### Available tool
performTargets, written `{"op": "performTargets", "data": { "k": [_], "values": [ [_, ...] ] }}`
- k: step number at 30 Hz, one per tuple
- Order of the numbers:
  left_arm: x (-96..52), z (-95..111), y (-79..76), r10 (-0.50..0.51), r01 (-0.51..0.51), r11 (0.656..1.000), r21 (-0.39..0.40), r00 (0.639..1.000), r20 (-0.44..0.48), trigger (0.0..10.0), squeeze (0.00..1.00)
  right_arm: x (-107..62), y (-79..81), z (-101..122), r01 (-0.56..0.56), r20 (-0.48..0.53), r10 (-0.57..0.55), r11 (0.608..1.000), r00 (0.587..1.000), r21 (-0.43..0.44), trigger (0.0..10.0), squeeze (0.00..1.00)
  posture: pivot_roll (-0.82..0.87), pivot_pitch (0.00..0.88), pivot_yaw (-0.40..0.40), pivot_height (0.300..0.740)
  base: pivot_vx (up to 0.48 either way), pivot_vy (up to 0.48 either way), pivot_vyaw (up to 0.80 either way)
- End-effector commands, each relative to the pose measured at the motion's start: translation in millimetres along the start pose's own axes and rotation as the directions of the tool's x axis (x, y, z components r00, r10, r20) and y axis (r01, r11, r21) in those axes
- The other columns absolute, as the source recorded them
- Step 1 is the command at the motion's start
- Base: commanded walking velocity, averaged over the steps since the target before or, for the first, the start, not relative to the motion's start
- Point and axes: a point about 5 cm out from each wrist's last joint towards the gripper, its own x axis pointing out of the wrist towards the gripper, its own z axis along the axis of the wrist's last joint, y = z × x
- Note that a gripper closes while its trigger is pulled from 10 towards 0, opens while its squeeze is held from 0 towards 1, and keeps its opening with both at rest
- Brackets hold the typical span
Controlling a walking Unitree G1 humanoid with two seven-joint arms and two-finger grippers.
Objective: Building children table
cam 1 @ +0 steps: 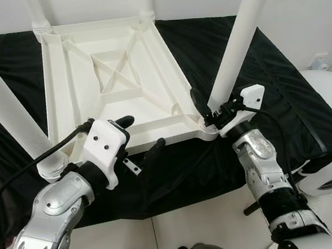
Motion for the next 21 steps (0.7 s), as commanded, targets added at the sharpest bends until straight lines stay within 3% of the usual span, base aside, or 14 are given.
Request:
{"op": "performTargets", "data": {
  "k": [1,6,11,18,21],
  "values": [
    [1.7,-0.9,-3.0,-0.027,0.027,1.0,0.003,1.0,-0.01,10.0,0.0,-5.4,0.3,0.5,-0.002,-0.01,0.002,1.0,1.0,0.002,10.0,0.0,0.07,0.081,-0.108,0.74,0.0,0.0,0.0],
    [6.8,-6.2,-2.7,-0.052,0.052,0.999,-0.007,0.998,-0.024,10.0,0.0,-21.1,-15.9,10.8,0.116,0.015,-0.115,0.991,0.993,-0.067,10.0,0.0,0.06,0.087,-0.105,0.74,0.0,0.0,0.0],
    [14.8,-7.6,0.9,-0.058,0.058,0.998,0.005,0.998,-0.026,10.0,0.0,-29.4,-22.8,12.6,0.159,0.012,-0.158,0.982,0.987,-0.098,10.0,0.0,0.05,0.086,-0.098,0.74,0.0,0.0,0.0],
    [20.5,-3.1,-0.4,-0.084,0.084,0.996,0.007,0.996,-0.012,10.0,0.0,-30.8,-20.1,17.3,0.157,0.027,-0.155,0.983,0.988,-0.098,10.0,0.0,0.05,0.088,-0.096,0.74,0.0,0.0,0.0],
    [20.0,-5.7,-2.0,-0.089,0.089,0.996,0.018,0.996,-0.022,10.0,0.0,-41.0,-15.6,17.1,0.145,-0.004,-0.146,0.983,0.989,-0.108,10.0,0.0,0.06,0.092,-0.099,0.74,0.0,0.0,0.0]
  ]
}}
